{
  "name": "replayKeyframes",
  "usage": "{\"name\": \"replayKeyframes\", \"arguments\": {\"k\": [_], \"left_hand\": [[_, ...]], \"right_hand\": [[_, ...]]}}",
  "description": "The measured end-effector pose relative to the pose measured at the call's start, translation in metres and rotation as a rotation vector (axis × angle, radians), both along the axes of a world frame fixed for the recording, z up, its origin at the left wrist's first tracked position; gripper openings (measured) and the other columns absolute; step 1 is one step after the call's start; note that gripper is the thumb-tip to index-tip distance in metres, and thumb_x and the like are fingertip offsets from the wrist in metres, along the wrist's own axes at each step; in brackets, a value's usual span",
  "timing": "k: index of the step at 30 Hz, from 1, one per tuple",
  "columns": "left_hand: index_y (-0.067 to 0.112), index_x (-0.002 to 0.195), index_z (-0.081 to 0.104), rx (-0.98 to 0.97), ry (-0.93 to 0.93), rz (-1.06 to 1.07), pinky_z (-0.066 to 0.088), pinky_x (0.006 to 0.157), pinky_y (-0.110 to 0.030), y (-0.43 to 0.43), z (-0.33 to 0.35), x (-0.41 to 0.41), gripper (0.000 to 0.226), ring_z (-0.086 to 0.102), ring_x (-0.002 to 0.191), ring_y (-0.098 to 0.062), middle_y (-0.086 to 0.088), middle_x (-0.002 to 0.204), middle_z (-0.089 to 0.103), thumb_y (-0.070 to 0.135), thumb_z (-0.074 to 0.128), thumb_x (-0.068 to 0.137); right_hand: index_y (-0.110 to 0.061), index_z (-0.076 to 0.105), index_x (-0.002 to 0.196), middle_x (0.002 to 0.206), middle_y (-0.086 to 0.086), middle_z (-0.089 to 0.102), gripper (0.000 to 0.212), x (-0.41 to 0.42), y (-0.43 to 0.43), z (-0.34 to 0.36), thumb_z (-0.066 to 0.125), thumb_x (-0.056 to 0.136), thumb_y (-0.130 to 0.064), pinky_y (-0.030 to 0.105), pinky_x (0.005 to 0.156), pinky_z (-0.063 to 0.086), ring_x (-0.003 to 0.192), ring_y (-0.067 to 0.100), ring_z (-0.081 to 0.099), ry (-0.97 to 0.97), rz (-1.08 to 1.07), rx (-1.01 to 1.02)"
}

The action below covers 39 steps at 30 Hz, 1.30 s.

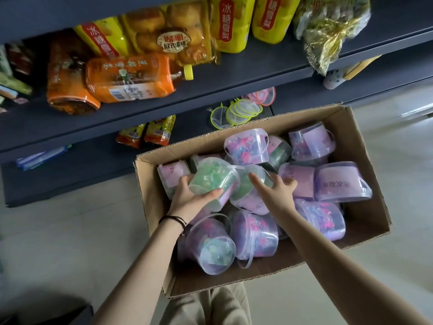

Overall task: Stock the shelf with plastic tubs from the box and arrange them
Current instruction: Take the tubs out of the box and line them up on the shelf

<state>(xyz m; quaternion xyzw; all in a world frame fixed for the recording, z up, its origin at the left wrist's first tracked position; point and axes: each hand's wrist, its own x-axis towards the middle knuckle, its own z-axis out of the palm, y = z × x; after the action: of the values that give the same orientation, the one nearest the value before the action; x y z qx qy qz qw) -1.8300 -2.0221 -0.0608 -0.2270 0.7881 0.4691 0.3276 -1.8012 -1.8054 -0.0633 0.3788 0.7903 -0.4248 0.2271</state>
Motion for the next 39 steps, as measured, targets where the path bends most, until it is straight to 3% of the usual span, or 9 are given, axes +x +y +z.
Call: {"name": "replayKeyframes", "arguments": {"k": [5, 7, 10, 17, 22, 26, 32, 35, 39], "left_hand": [[0.03, 0.135, 0.029, 0.025, -0.108, -0.029, 0.037, 0.064, -0.006, -0.001, -0.002, 0.007, 0.091, 0.049, 0.085, 0.002, 0.023, 0.106, 0.046, 0.047, 0.084, 0.065], [0.038, 0.148, 0.011, 0.083, -0.16, -0.058, 0.033, 0.087, -0.019, -0.004, -0.003, 0.009, 0.109, 0.04, 0.108, -0.005, 0.018, 0.125, 0.032, 0.043, 0.085, 0.067], [0.046, 0.146, 0.014, 0.146, -0.194, -0.091, 0.035, 0.083, -0.022, -0.002, -0.004, 0.007, 0.107, 0.041, 0.111, -0.008, 0.015, 0.127, 0.034, 0.043, 0.085, 0.067], [0.029, 0.114, 0.026, 0.025, -0.168, -0.084, 0.031, 0.056, -0.016, 0.018, 0.003, -0.013, 0.08, 0.041, 0.077, 0.005, 0.02, 0.092, 0.037, 0.055, 0.082, 0.064], [0.032, 0.116, 0.023, 0.068, -0.072, -0.014, 0.032, 0.061, -0.012, 0.009, 0.006, 0.0, 0.083, 0.043, 0.085, 0.003, 0.019, 0.103, 0.039, 0.046, 0.086, 0.063], [0.033, 0.119, 0.022, 0.091, 0.037, 0.174, 0.037, 0.062, -0.007, -0.002, 0.011, 0.01, 0.085, 0.051, 0.094, -0.005, 0.01, 0.12, 0.041, 0.038, 0.087, 0.065], [0.028, 0.142, 0.021, 0.122, 0.052, 0.188, 0.041, 0.099, -0.029, -0.005, 0.024, 0.027, 0.101, 0.051, 0.117, -0.019, 0.001, 0.134, 0.04, 0.03, 0.088, 0.066], [0.021, 0.145, 0.028, 0.138, 0.131, 0.241, 0.04, 0.094, -0.022, -0.006, 0.043, 0.027, 0.1, 0.05, 0.114, -0.013, 0.003, 0.132, 0.046, 0.03, 0.088, 0.065], [0.024, 0.122, 0.048, 0.211, 0.3, 0.281, 0.049, 0.073, -0.01, -0.005, 0.095, 0.02, 0.07, 0.062, 0.095, 0.004, 0.006, 0.112, 0.059, 0.017, 0.089, 0.065]], "right_hand": [[-0.032, 0.02, 0.147, 0.155, 0.009, 0.006, 0.124, 0.012, 0.003, 0.004, 0.053, 0.044, -0.091, 0.051, 0.107, 0.031, 0.139, 0.038, 0.021, 0.036, 0.329, 0.184], [-0.039, 0.01, 0.149, 0.157, 0.004, 0.01, 0.127, 0.017, 0.01, 0.006, 0.063, 0.044, -0.086, 0.052, 0.108, 0.029, 0.139, 0.035, 0.019, 0.145, 0.583, 0.347], [-0.045, 0.003, 0.149, 0.155, -0.005, 0.013, 0.128, 0.015, 0.016, 0.006, 0.077, 0.048, -0.07, 0.048, 0.107, 0.031, 0.139, 0.029, 0.024, 0.164, 0.815, 0.322], [-0.032, 0.008, 0.152, 0.154, 0.003, 0.026, 0.13, 0.005, 0.028, 0.001, 0.091, 0.052, -0.036, 0.036, 0.105, 0.035, 0.135, 0.024, 0.033, 0.111, 0.686, 0.028], [-0.027, 0.019, 0.144, 0.142, 0.0, 0.039, 0.122, 0.007, 0.029, -0.006, 0.094, 0.048, -0.031, 0.026, 0.097, 0.036, 0.129, 0.02, 0.039, 0.132, 0.545, -0.083], [-0.027, 0.025, 0.14, 0.138, 0.002, 0.047, 0.119, 0.009, 0.016, -0.008, 0.093, 0.043, -0.04, 0.043, 0.098, 0.045, 0.121, 0.028, 0.048, 0.207, 0.558, 0.07], [-0.031, 0.03, 0.137, 0.135, -0.001, 0.048, 0.114, 0.018, 0.007, 0.001, 0.091, 0.042, -0.048, 0.041, 0.1, 0.04, 0.121, 0.027, 0.046, 0.302, 0.459, 0.158], [-0.031, 0.035, 0.131, 0.126, -0.001, 0.053, 0.108, 0.019, 0.003, 0.03, 0.091, 0.04, -0.049, 0.048, 0.095, 0.046, 0.115, 0.024, 0.051, 0.424, 0.284, 0.049], [-0.036, 0.036, 0.127, 0.122, -0.018, 0.051, 0.103, 0.012, -0.005, 0.099, 0.092, 0.041, -0.046, 0.033, 0.097, 0.049, 0.114, 0.0, 0.053, 0.591, 0.076, -0.141]]}}
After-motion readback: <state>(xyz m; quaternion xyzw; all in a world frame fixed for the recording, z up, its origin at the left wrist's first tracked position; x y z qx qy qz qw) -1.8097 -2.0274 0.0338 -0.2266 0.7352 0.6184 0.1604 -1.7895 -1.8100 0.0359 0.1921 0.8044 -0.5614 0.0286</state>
